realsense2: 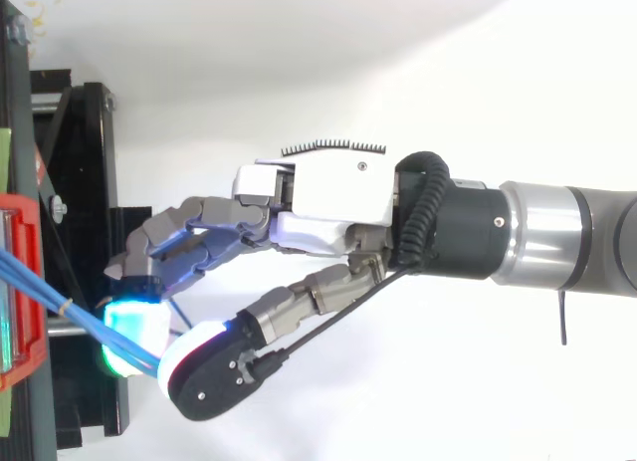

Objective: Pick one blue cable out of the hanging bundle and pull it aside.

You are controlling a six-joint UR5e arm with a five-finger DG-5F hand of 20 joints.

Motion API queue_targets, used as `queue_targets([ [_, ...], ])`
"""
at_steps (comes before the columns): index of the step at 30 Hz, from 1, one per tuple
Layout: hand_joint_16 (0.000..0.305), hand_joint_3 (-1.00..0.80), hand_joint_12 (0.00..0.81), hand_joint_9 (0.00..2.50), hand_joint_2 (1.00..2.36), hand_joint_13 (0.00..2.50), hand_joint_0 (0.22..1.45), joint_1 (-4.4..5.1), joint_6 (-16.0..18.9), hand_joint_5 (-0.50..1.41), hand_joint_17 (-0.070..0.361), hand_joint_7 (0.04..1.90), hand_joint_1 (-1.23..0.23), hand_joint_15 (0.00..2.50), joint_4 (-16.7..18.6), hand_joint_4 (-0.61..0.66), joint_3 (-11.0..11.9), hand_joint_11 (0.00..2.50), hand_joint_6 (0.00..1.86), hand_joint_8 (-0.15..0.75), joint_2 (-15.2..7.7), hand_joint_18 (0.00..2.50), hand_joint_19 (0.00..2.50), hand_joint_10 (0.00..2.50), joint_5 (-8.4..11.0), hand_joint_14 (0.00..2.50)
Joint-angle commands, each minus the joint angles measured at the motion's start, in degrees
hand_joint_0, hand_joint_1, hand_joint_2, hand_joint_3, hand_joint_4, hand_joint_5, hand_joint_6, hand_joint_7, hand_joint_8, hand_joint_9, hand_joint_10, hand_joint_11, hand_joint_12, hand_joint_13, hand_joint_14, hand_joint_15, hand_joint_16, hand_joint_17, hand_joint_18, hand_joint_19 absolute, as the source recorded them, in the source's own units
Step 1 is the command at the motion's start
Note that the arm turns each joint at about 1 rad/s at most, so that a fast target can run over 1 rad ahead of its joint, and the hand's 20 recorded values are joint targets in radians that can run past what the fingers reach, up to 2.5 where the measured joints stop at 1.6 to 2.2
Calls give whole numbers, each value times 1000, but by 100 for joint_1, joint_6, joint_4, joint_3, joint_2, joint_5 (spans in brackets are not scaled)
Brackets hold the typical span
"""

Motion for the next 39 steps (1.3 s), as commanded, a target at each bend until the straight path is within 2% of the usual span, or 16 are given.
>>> queue_targets([
  [1, 52, -497, 334, 687, 1000, 312, 513, 18, 34, -95, 117, 1085, -681, 90, -13, 171, -2, 173, 615, 294, 0, 218, 278, 6, 116, 3],
  [6, 52, -496, 337, 687, 1000, 316, 508, 27, 43, -84, 118, 1188, -670, 94, -4, 181, 7, 178, 549, 296, -97, 216, 280, 6, 116, 3],
  [8, 52, -497, 338, 687, 1000, 318, 508, 18, 87, -84, 118, 1190, -669, 94, -4, 183, 16, 173, 543, 297, -193, 216, 284, 6, 143, 3],
  [16, 53, -500, 339, 685, 1000, 319, 507, 18, 131, -81, 119, 1217, -665, 95, -145, 191, 68, 173, 527, 297, -281, 219, 295, 6, 160, 3],
  [17, 53, -500, 340, 685, 1000, 322, 507, 1, 149, -81, 119, 1223, -665, 99, -154, 185, 253, 183, 524, 300, -422, 220, 290, 6, 125, 3],
  [18, 53, -500, 339, 686, 1000, 323, 508, 1, 166, -81, 119, 1223, -665, 96, -171, 187, 279, 173, 521, 298, -448, 221, 290, 5, 116, 4],
  [19, 53, -500, 339, 686, 1000, 323, 508, -8, 184, -81, 119, 1222, -665, 95, -207, 185, 402, 184, 522, 298, -519, 221, 291, 6, 99, 3],
  [23, 53, -500, 340, 688, 1000, 331, 510, -8, 184, -81, 118, 1229, -673, 101, -330, 183, 481, 178, 520, 297, -519, 233, 296, 6, 99, 4],
  [30, 53, -500, 341, 694, 1000, 341, 508, -52, 210, -81, 119, 1232, -675, 110, -866, 187, 719, 187, 521, 299, -510, 250, 312, 6, 64, 4],
  [39, 53, -500, 346, 702, 1000, 361, 504, -43, 201, -81, 119, 1226, -653, 125, -1085, 183, 938, 195, 522, 300, -510, 271, 319, 6, 11, 5],
])
